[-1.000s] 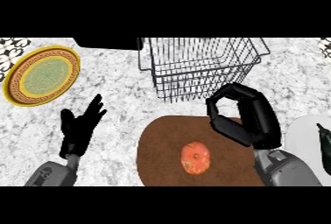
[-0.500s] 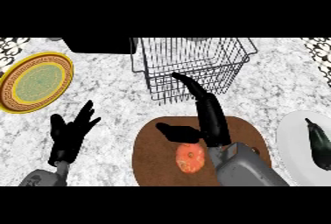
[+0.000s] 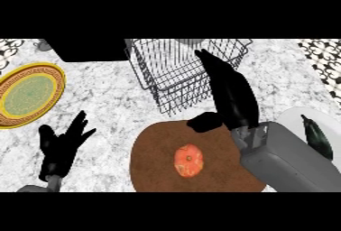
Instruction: Pick the squash from the cutting board and place it in the basket
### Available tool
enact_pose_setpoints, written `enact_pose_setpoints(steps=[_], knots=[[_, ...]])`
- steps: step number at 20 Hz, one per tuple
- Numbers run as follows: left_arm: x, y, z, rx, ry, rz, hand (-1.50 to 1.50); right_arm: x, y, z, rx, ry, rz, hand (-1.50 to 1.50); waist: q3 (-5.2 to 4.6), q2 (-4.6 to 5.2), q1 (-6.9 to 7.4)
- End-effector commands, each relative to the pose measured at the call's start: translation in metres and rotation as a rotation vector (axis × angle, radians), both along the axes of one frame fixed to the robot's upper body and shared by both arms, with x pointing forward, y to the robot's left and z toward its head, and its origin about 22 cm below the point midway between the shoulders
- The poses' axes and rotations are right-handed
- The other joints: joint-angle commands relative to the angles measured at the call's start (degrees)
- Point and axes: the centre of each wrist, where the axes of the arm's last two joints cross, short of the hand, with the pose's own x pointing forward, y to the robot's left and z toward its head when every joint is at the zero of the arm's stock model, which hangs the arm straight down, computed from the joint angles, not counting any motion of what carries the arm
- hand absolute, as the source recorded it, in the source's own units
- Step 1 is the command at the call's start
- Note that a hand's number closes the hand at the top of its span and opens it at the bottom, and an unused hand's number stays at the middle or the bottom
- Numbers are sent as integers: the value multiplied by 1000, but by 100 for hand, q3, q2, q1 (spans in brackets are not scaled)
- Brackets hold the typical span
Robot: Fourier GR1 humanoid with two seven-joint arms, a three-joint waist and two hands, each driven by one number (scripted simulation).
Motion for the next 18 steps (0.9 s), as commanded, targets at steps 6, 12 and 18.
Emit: enact_pose_setpoints(steps=[6, 12, 18], knots=[[-38, 15, -33, 25, 197, 59, 0, -31, 17, 66, -303, 290, 39, -150, -35, 92, -93], [-39, 20, -26, 34, 187, 56, 0, -40, 12, 93, -380, 371, 31, -150, -23, 117, -69], [-53, 17, -33, 22, 187, 38, 0, -50, -2, 114, -343, 405, 41, -150, -14, 170, -26]])
